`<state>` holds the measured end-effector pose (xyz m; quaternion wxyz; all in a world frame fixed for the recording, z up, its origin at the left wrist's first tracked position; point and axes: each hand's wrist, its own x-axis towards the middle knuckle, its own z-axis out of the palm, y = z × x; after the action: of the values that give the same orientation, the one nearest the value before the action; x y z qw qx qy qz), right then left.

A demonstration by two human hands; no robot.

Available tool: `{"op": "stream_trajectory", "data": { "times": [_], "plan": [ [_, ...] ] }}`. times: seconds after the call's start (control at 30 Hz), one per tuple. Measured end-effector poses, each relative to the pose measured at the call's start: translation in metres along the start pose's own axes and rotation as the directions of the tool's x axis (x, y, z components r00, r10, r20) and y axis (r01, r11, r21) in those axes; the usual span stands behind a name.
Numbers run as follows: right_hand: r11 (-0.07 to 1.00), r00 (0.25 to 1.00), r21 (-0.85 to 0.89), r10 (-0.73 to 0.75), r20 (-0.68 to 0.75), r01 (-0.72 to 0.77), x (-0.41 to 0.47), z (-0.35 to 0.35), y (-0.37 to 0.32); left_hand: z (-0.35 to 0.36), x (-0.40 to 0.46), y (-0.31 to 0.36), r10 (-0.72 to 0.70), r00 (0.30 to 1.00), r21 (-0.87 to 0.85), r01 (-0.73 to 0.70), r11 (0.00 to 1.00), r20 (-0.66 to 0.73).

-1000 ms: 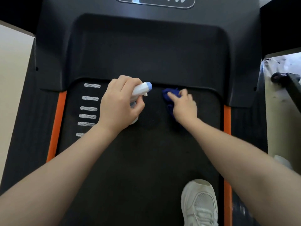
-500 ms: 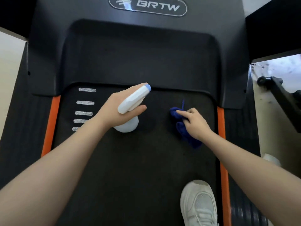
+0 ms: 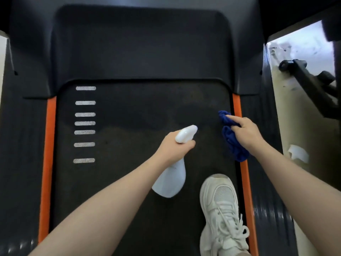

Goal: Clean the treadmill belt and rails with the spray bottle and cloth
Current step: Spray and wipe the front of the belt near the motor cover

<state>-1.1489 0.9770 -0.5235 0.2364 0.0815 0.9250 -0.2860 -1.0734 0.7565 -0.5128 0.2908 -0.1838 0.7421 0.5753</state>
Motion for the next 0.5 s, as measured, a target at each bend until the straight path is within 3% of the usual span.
{"op": "stream_trajectory", "data": {
  "times": [0.23,0.5],
  "plan": [
    [1.0,1.0,0.011,-0.025,0.015,0.025,-0.013,0.005,0.002,0.013,0.008,0.017,-0.029,0.994,0.066,0.037,0.997,-0.107],
    [0.989,0.988,-0.085,-0.108,0.111,0.118,-0.001,0.026,-0.02,-0.042,-0.025,-0.027,-0.158,0.936,-0.152,0.115,0.982,-0.314]
  ]
}}
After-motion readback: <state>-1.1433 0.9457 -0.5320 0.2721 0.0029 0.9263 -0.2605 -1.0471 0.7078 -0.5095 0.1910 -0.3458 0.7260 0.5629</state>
